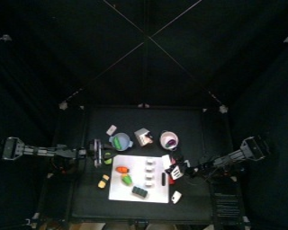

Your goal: Pick up and put sushi piece into bowl

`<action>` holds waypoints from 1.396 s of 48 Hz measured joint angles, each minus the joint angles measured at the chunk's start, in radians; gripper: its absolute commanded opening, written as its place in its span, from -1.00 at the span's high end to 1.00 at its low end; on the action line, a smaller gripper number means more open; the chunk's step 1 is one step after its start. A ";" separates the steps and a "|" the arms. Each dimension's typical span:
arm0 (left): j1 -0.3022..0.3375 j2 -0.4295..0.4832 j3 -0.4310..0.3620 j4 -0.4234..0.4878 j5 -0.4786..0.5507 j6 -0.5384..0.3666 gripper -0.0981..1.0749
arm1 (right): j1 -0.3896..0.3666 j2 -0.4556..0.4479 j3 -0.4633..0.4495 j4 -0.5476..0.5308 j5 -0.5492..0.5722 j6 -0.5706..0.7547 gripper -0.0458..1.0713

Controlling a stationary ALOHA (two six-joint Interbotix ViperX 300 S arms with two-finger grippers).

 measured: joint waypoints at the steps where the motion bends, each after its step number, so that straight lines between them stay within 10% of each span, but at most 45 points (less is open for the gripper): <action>1: 0.000 0.000 0.000 0.000 0.008 0.000 -0.46 | -0.002 0.000 -0.006 -0.015 0.000 0.000 -0.59; 29: 0.003 0.239 -0.175 0.075 0.132 0.003 -0.46 | -0.002 -0.018 0.029 -0.353 0.308 0.003 -0.59; 48: 0.005 0.598 -0.410 0.135 0.169 0.003 -0.46 | -0.094 -0.114 0.009 -0.327 0.367 -0.052 -0.59; 67: 0.011 0.782 -0.644 0.137 0.440 0.003 -0.46 | -0.123 -0.135 0.043 -0.236 0.321 -0.100 -0.59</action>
